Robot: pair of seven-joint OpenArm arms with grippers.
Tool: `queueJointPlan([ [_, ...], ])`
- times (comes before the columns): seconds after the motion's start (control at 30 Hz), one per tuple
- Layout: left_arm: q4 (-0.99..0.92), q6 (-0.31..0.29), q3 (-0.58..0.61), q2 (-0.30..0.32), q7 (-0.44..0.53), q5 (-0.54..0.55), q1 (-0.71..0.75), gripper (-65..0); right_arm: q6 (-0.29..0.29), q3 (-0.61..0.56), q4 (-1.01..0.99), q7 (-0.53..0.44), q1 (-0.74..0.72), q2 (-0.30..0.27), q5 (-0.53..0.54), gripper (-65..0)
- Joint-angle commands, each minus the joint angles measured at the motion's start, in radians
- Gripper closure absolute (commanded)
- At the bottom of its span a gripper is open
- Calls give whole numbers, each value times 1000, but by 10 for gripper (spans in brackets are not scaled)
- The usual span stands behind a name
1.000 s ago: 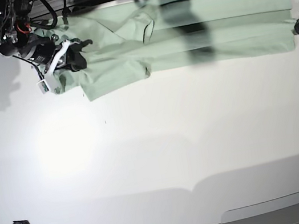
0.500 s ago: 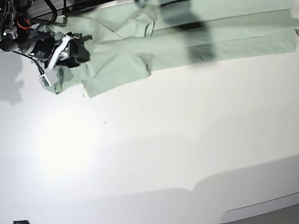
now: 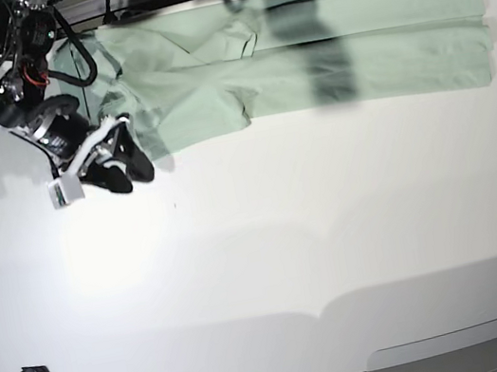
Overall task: Fold the T-shirt properly
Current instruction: 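Lift the hem with both grippers and fold it toward the collar, then grasp the folded shirt end with the right gripper and fold it inward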
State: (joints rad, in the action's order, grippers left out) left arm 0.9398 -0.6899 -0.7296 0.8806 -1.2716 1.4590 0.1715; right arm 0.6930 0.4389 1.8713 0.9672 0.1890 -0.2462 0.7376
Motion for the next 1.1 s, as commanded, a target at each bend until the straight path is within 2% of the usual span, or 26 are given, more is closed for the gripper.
queueJointPlan([
  [0.0,14,-8,-11,33,11,25,-8,-203,5,-1,2,-30,-22,-13,-27,-267],
  [0.1,14,-8,-11,28,11,25,-8,-203,-11,-24,-73,-69,-45,-18,-135,-276],
  [0.23,14,-8,-11,28,11,25,-8,-203,-51,-48,-236,-94,-61,-17,-136,-375],
  [0.27,14,-8,-11,28,11,25,-8,-203,-54,-50,-278,-97,-70,-17,-136,-382],
  [0.47,14,-8,-11,22,11,25,-8,-203,-72,-50,-457,-88,-127,-14,-132,-382],
  [0.8,14,-8,-11,14,8,25,-5,-203,-72,-185,-462,-58,-137,-14,-103,-381],
  [0.87,14,-8,-11,14,8,25,-5,-203,-72,-219,-462,-58,-139,-14,-103,-343],
  [0.93,14,-8,-11,14,8,25,-5,-203,-72,-246,-462,-57,-143,-14,-103,-230],
  [1.03,14,-8,-11,14,8,25,-5,-203,-72,-263,-462,-40,-157,-14,-58,-16],
  [1.07,14,-8,-11,14,8,25,-5,-203,-72,-262,-462,-14,-167,-14,-16,0],
])
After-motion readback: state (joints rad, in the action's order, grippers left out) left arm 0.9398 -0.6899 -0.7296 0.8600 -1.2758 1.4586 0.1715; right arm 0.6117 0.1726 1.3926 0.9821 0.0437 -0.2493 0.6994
